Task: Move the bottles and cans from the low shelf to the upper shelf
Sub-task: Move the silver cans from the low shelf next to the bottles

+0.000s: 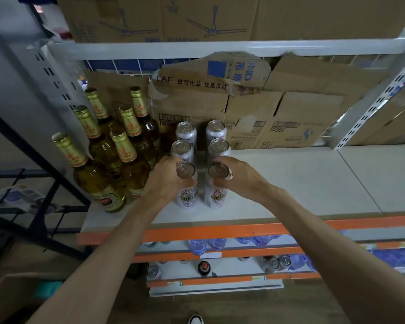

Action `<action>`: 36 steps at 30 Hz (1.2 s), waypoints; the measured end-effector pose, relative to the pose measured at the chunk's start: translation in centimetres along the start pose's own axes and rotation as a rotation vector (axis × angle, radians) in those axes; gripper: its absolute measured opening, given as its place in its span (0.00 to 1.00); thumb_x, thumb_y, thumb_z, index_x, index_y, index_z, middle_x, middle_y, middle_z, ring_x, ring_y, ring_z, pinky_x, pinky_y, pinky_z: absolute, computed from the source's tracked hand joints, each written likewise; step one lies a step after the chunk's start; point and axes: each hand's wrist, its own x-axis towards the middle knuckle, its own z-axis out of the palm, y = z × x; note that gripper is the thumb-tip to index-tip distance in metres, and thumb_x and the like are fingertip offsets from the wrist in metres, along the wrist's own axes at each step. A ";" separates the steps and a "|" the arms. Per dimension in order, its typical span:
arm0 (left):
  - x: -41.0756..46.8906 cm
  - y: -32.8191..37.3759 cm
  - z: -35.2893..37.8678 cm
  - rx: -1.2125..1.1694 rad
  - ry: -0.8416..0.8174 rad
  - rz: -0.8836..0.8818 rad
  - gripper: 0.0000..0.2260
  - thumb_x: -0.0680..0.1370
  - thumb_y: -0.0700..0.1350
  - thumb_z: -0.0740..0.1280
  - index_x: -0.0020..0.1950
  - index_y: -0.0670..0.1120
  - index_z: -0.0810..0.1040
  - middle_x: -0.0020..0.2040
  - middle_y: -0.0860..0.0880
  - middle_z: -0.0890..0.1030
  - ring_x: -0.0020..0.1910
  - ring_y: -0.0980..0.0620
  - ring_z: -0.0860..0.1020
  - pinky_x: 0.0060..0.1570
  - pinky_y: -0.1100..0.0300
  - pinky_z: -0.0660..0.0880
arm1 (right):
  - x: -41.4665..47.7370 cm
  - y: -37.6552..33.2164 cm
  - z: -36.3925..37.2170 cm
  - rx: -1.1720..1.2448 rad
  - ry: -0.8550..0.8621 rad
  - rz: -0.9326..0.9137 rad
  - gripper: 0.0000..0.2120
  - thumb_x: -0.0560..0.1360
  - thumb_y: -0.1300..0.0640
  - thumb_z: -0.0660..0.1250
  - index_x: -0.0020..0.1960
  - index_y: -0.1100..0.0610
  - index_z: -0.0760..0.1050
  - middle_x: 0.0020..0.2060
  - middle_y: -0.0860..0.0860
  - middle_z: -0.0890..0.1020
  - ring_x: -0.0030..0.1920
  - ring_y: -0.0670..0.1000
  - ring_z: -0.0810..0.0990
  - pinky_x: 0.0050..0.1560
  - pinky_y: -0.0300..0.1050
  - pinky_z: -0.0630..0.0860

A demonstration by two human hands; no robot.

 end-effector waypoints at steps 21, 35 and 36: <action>0.6 -0.9 -1.0 -0.118 -0.066 0.105 0.17 0.69 0.43 0.77 0.56 0.51 0.79 0.55 0.52 0.78 0.53 0.52 0.79 0.55 0.51 0.77 | 0.8 0.3 0.4 -0.161 0.062 0.080 0.29 0.63 0.43 0.76 0.61 0.48 0.71 0.52 0.49 0.77 0.49 0.55 0.78 0.45 0.47 0.72; 0.2 -0.6 -0.8 -0.093 -0.074 0.115 0.22 0.73 0.39 0.74 0.66 0.46 0.75 0.60 0.47 0.70 0.56 0.51 0.74 0.56 0.61 0.72 | 0.4 0.6 1.1 -0.099 0.090 0.062 0.29 0.66 0.48 0.76 0.63 0.49 0.70 0.56 0.50 0.78 0.53 0.56 0.78 0.48 0.47 0.72; 0.2 -0.7 -0.8 -0.092 -0.079 0.101 0.24 0.73 0.40 0.74 0.68 0.46 0.73 0.62 0.47 0.69 0.57 0.51 0.73 0.59 0.59 0.72 | 0.4 0.6 1.2 -0.091 0.093 0.063 0.29 0.66 0.48 0.76 0.64 0.49 0.70 0.57 0.50 0.78 0.54 0.56 0.78 0.49 0.47 0.72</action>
